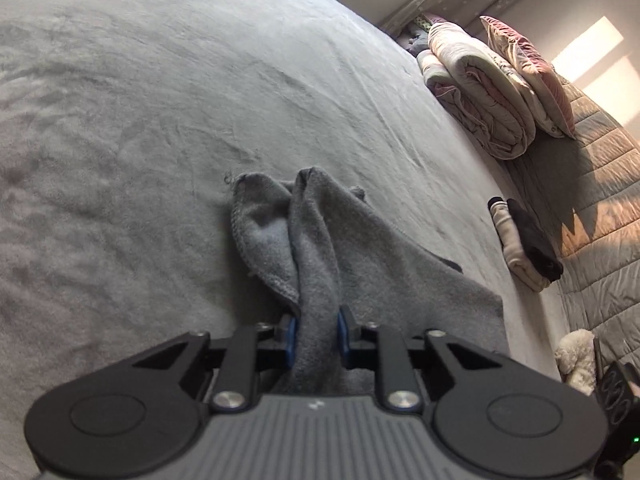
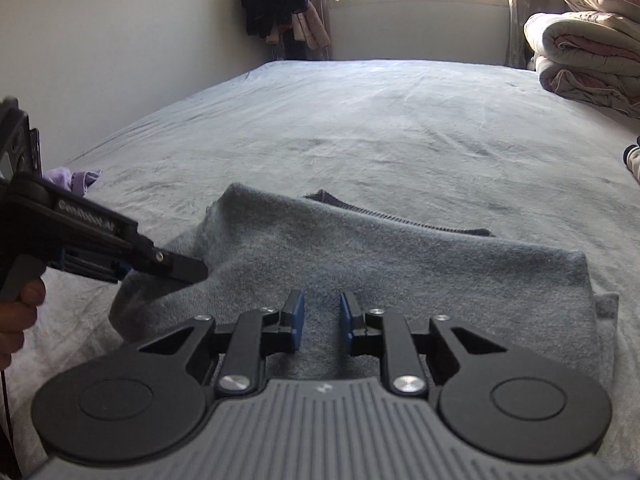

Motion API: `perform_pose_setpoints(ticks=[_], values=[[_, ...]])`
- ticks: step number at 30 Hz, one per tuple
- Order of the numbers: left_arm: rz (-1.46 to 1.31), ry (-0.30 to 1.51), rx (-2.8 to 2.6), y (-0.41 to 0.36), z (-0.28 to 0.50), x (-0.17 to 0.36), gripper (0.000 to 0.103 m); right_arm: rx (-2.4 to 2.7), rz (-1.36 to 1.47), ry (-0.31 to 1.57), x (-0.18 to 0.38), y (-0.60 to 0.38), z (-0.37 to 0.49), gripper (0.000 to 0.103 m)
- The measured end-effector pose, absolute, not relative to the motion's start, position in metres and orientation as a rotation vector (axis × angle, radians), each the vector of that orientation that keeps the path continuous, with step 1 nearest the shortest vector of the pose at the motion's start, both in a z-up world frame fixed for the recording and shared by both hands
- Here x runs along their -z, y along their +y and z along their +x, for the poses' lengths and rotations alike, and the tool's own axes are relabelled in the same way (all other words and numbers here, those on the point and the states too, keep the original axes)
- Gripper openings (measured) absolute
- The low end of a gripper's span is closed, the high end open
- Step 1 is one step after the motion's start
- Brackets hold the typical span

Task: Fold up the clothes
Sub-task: 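Grasp the folded sweater bundle edges with both grippers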

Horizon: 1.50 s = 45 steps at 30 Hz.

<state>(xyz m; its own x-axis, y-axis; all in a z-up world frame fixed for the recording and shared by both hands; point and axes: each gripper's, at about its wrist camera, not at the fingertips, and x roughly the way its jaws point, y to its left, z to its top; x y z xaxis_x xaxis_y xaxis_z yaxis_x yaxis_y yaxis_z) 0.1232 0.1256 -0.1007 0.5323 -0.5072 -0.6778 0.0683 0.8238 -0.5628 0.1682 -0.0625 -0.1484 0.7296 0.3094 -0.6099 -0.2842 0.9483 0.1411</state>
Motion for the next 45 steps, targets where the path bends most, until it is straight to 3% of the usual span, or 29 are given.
perform_pose_setpoints(ticks=[7, 9, 14, 18, 25, 40, 45], values=[[-0.481, 0.893, 0.435, 0.093, 0.116, 0.063, 0.019, -0.361, 0.048, 0.748, 0.145, -0.068, 0.178, 0.021], [-0.454, 0.885, 0.462, 0.078, 0.115, 0.053, 0.019, -0.356, 0.117, 0.749, 0.140, -0.083, 0.176, 0.027], [-0.379, 0.882, 0.550, 0.040, 0.111, 0.041, 0.020, -0.322, 0.340, 0.759, 0.135, -0.132, 0.172, 0.029], [-0.358, 0.915, 0.618, 0.010, 0.111, 0.047, 0.020, -0.305, 0.530, 0.755, 0.134, -0.172, 0.162, 0.036], [-0.334, 0.968, 0.702, -0.033, 0.109, 0.066, 0.020, -0.249, 0.703, 0.754, 0.137, -0.217, 0.148, 0.037], [-0.394, 0.884, 0.785, -0.040, 0.138, 0.044, 0.033, -0.256, 0.918, 0.730, 0.140, -0.247, 0.137, 0.046], [-0.406, 0.858, 0.759, -0.023, 0.133, 0.037, 0.036, -0.277, 0.936, 0.739, 0.140, -0.242, 0.138, 0.054]])
